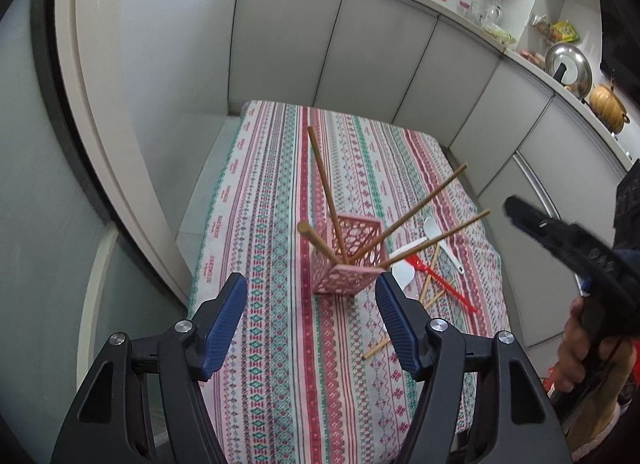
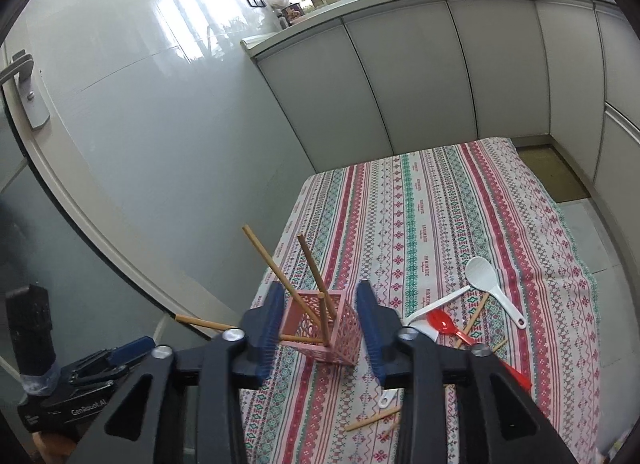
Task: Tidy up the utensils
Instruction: 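Open both tools to drop the chopsticks into the pink basket, then move both tools back over the utensil pile toward the remaining chopsticks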
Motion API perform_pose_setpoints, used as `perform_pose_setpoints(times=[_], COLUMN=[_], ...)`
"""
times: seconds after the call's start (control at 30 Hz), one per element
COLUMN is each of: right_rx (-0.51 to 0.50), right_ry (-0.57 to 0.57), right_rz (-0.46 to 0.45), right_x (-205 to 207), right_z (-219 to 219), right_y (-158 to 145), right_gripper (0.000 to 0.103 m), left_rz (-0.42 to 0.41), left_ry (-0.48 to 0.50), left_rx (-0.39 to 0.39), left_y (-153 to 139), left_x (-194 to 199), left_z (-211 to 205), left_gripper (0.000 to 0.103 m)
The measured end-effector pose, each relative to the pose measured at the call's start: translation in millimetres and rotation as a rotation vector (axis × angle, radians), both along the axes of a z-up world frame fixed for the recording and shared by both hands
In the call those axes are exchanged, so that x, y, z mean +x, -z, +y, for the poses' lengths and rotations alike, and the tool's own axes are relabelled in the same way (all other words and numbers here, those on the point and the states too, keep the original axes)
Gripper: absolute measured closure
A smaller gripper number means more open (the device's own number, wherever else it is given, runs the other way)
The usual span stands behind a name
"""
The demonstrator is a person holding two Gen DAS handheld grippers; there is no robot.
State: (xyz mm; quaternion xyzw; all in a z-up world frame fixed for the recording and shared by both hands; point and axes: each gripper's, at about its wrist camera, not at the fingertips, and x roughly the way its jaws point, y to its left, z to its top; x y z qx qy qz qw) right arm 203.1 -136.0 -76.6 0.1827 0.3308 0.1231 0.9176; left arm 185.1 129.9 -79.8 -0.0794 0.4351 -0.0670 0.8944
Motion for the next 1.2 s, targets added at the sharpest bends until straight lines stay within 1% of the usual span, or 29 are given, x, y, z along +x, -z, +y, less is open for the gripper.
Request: perform_pose_setpoints(times=[0.03,0.17,0.23,0.37,0.53,0.67,0.77,0.83,0.9,0.97,1.03,1.1,1.13,1.2], right_rx=[0.0,-0.002,0.0,-0.012,-0.067,-0.043,-0.025,-0.017,-0.011,0.002,0.009,0.007,0.004,-0.001], right_ry=[0.002,0.028,0.045,0.081,0.11,0.121,0.139,0.151,0.158,0.162,0.162,0.161,0.159,0.156], right_rz=[-0.002,0.036,0.067,0.156,0.272,0.353,0.403,0.427,0.445,0.464,0.483,0.499,0.504,0.513], right_x=[-3,-14,-18,-23,-28,-35,-40,-44,-45,-47,-48,-48,-49,-49], right_z=[-4,-28,-39,-62,-83,-104,-118,-126,-132,-137,-140,-142,-142,-143], right_y=[-1,-1,5,25,57,83,98,107,113,120,127,133,135,139], right_gripper=[0.043,0.043,0.039,0.036,0.035,0.035,0.034,0.034,0.034,0.034,0.034,0.034,0.034,0.034], left_rz=[0.01,0.044,0.061,0.099,0.168,0.222,0.247,0.254,0.281,0.304,0.322,0.325,0.327,0.335], left_ry=[0.006,0.03,0.039,0.071,0.132,0.188,0.228,0.252,0.282,0.306,0.33,0.357,0.367,0.381], left_rx=[0.009,0.037,0.04,0.042,0.048,0.068,0.08,0.069,0.033,-0.011,-0.022,-0.018,-0.01,0.014], left_y=[3,13,20,34,60,82,96,104,113,123,133,142,148,158], left_x=[-2,-8,-10,-11,-11,-12,-13,-14,-11,-8,-4,-1,2,6], left_z=[-1,-7,-11,-27,-57,-84,-101,-110,-119,-127,-137,-147,-152,-160], left_gripper=[0.032,0.029,0.027,0.026,0.026,0.026,0.026,0.026,0.027,0.033,0.051,0.057,0.062,0.068])
